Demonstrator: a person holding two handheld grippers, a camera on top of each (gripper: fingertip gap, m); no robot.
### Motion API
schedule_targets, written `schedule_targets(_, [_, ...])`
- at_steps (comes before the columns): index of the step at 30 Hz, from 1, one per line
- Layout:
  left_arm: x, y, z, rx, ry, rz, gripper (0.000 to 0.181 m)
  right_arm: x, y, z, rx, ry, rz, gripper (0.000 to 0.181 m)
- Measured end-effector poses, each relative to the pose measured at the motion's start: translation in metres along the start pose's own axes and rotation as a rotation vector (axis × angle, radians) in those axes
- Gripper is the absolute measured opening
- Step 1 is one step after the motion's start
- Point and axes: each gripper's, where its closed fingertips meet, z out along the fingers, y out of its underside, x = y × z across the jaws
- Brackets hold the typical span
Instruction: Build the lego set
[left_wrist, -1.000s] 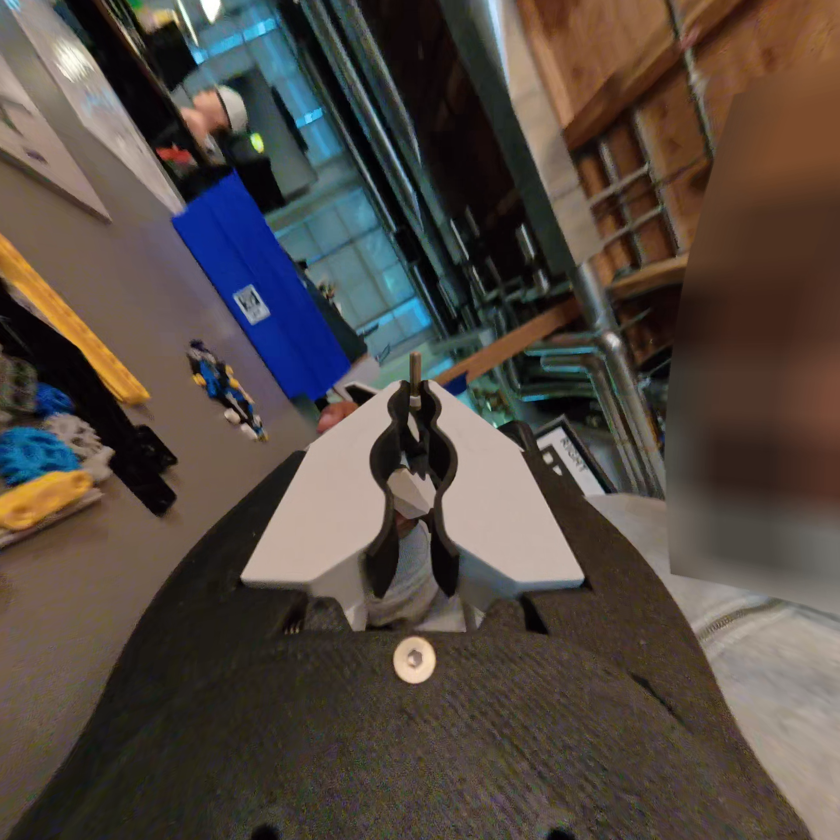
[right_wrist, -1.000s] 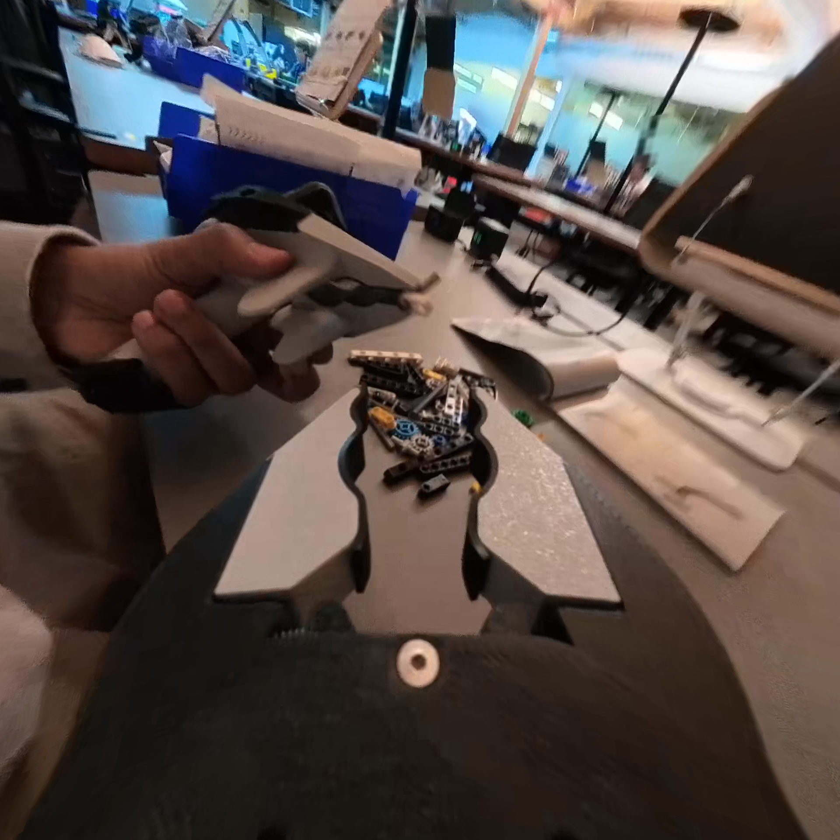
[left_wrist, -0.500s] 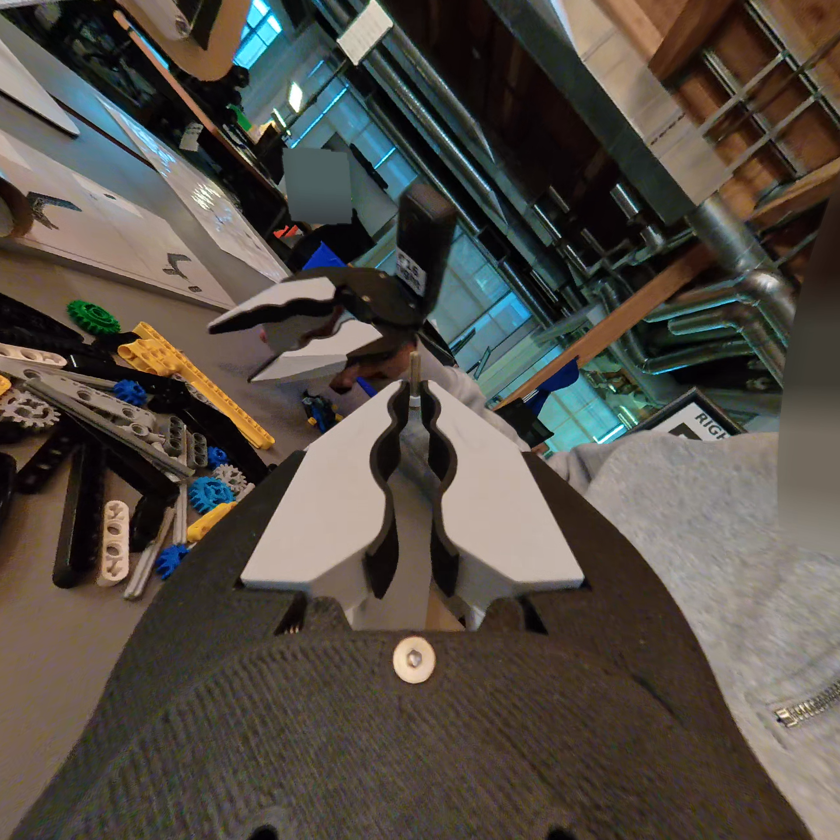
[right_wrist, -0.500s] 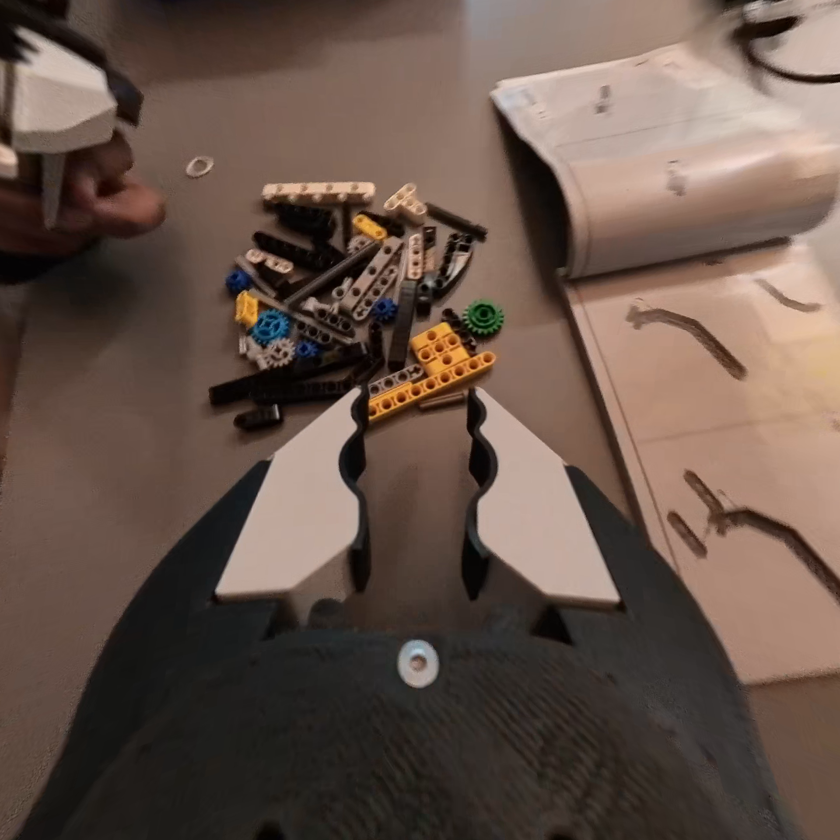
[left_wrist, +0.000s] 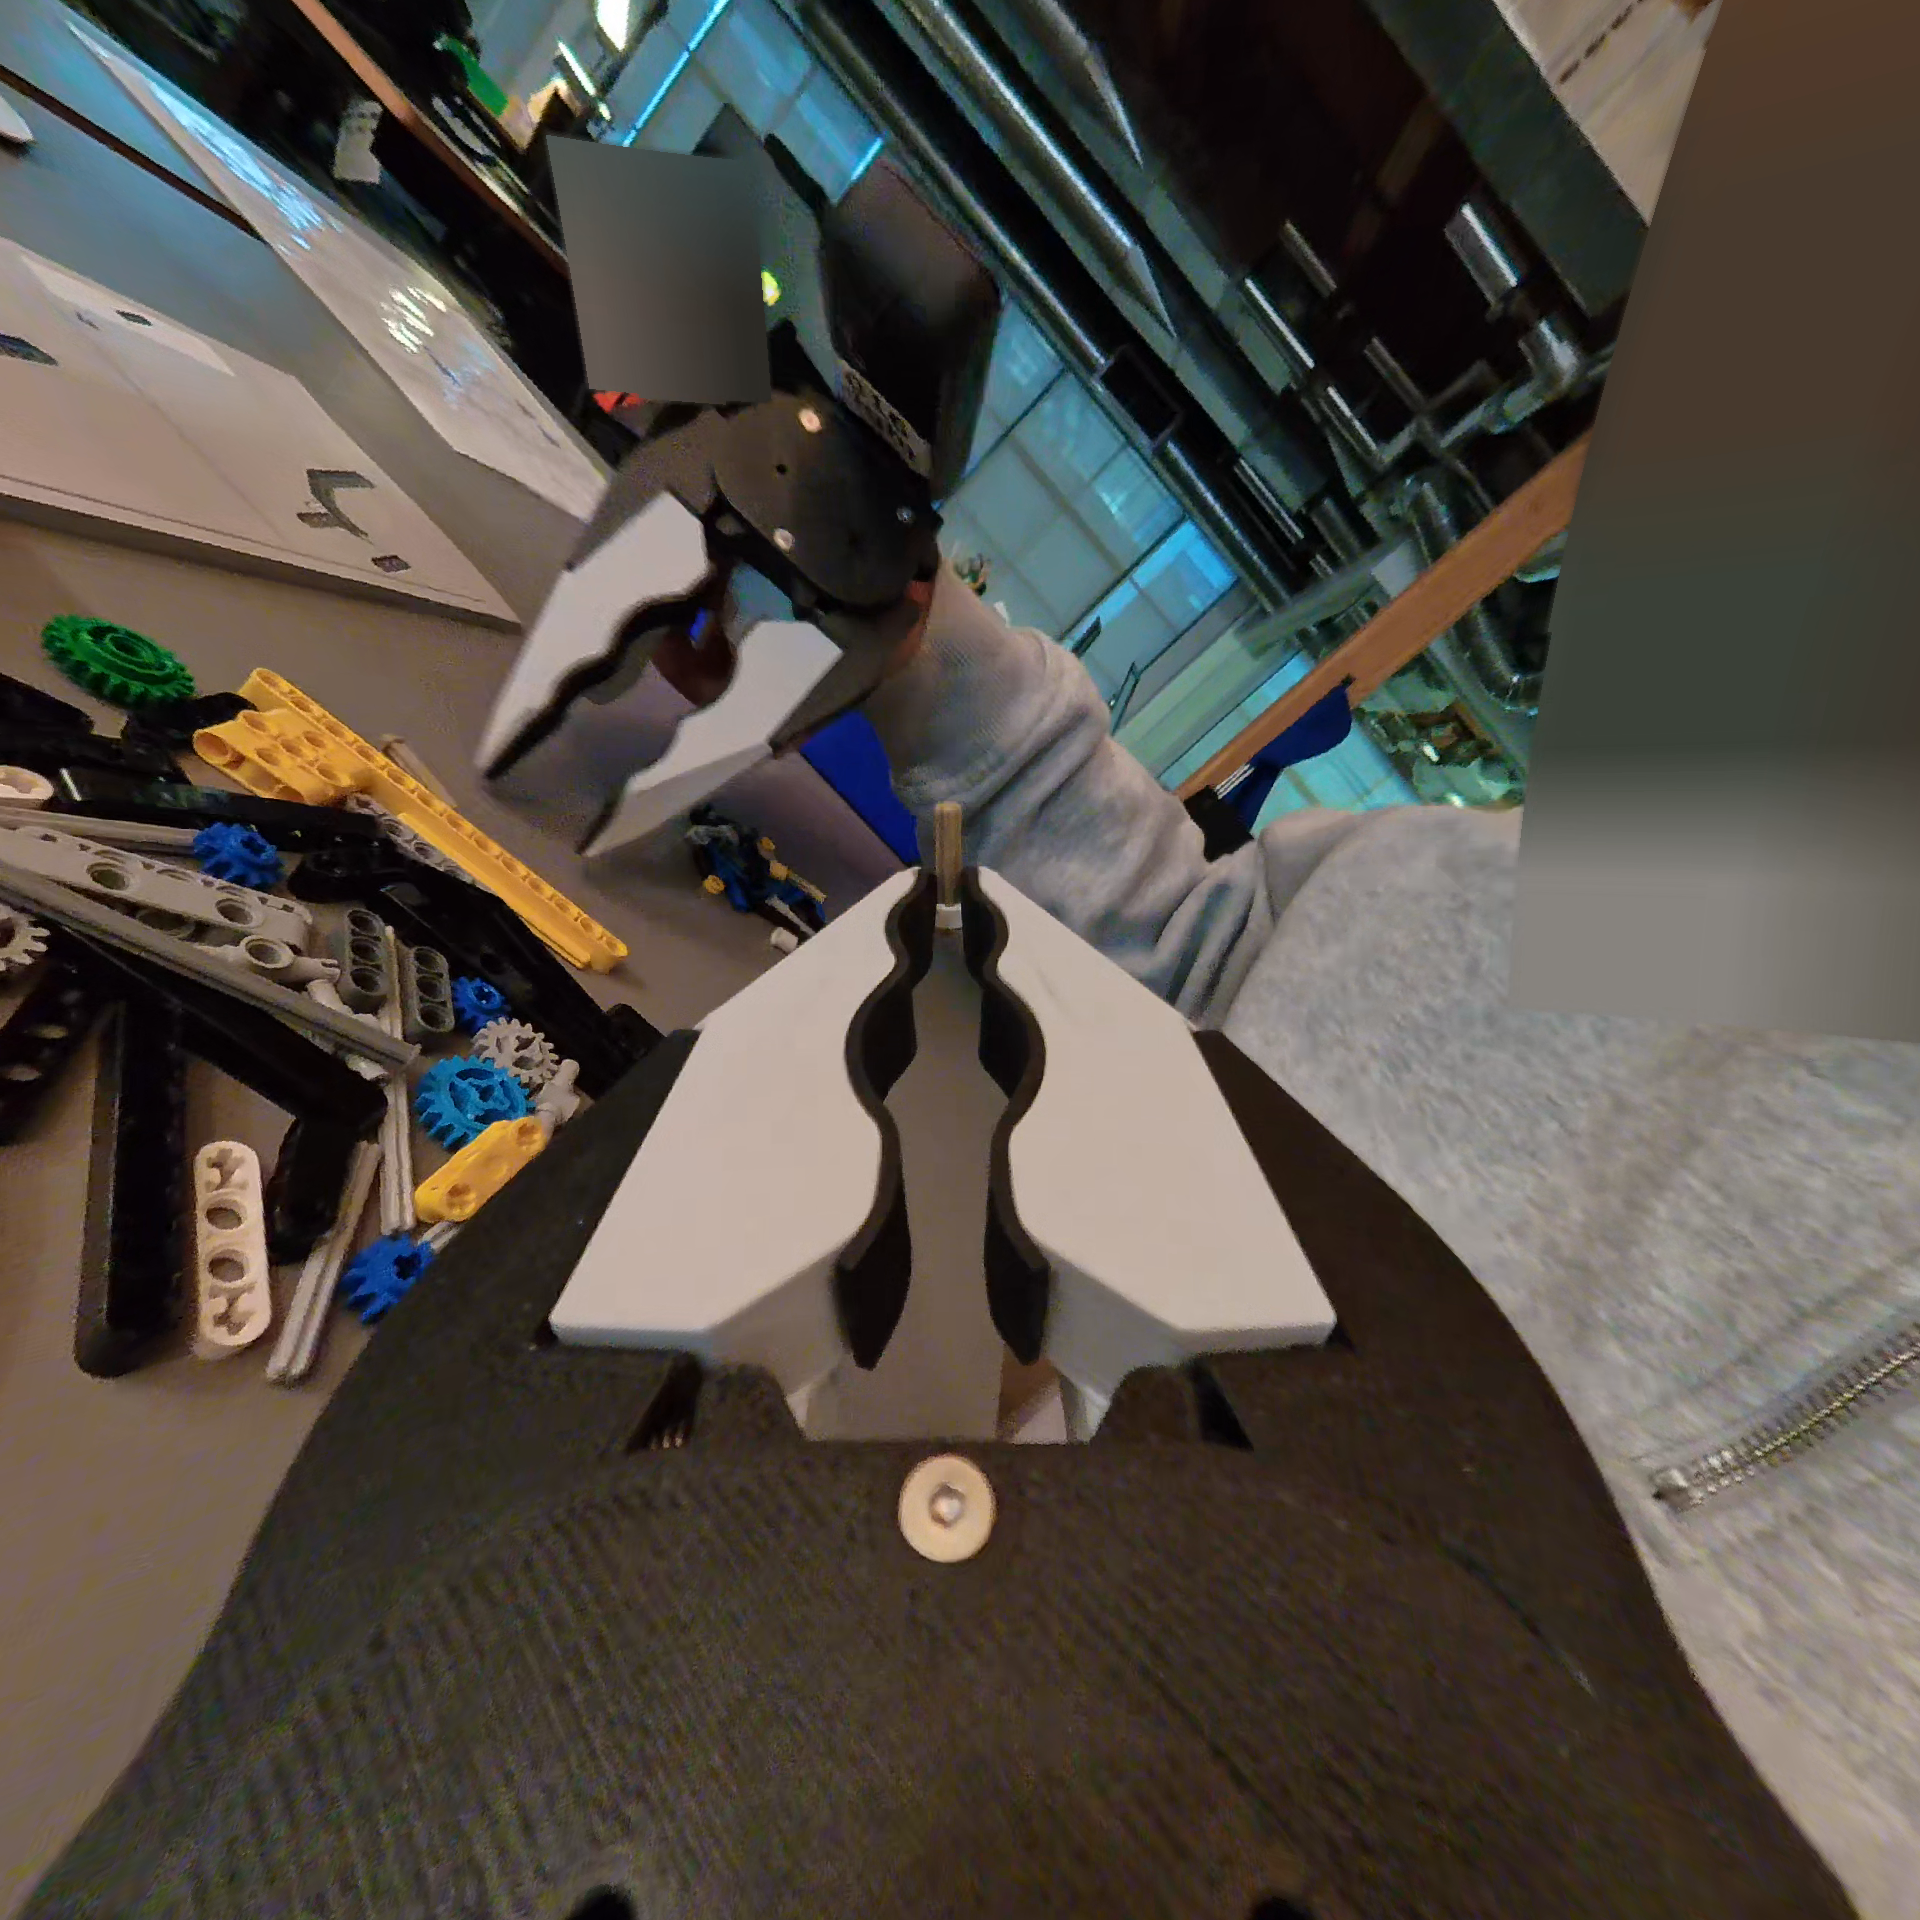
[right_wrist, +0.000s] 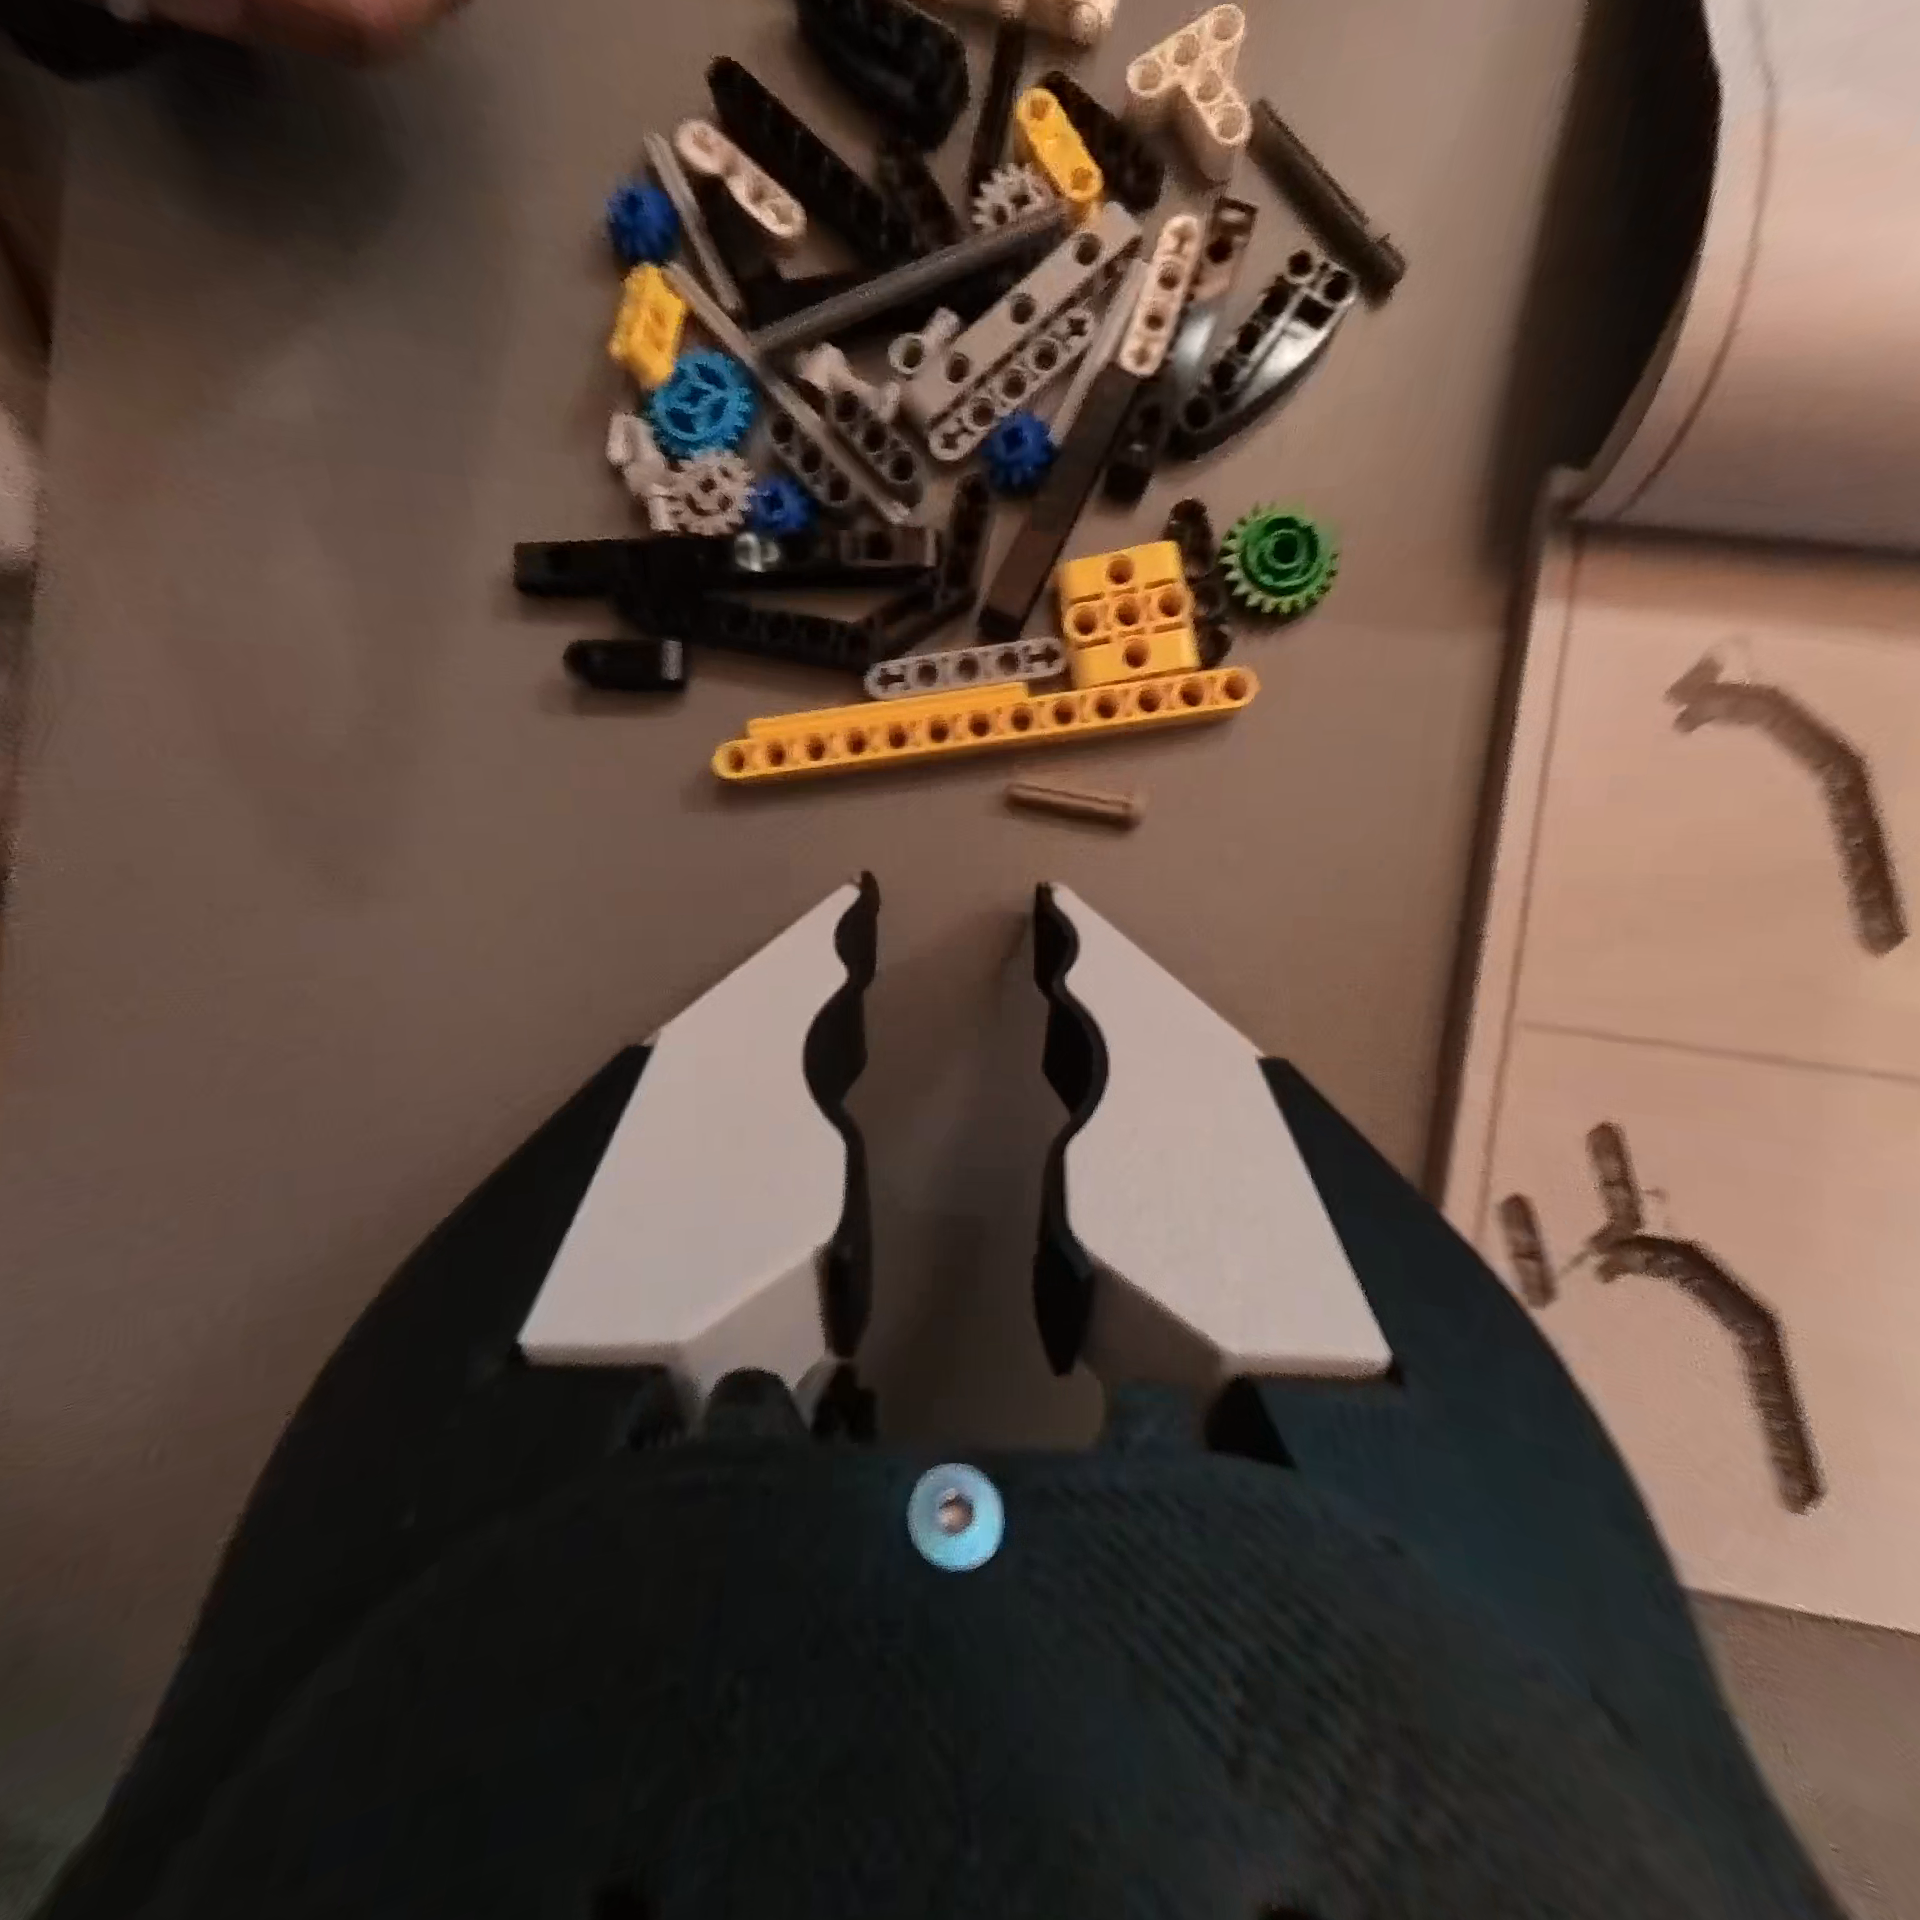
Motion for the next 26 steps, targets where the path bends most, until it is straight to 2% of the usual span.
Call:
schedule_targets(1, [-0.001,-0.002,-0.001,0.012,0.004,-0.012,0.004,-0.006,-0.001,-0.003,0.022,-0.013,0.014,0.028])
schedule_targets(7, [-0.001,-0.007,-0.004,0.043,0.035,-0.068,0.004,0.008,-0.017,-0.017,0.15,0.107,-0.008,0.03])
schedule_targets(14, [0.002,-0.009,-0.005,0.058,0.042,-0.049,0.004,0.018,-0.007,0.005,0.054,0.046,0.013,0.037])
schedule_targets(17, [0.003,-0.009,-0.005,0.055,0.043,-0.039,0.004,0.017,-0.002,0.003,0.049,0.064,0.027,0.034])
schedule_targets(26, [0.003,-0.007,-0.004,0.053,0.049,-0.037,0.004,-0.014,0.01,-0.002,0.018,0.053,0.072,0.034])
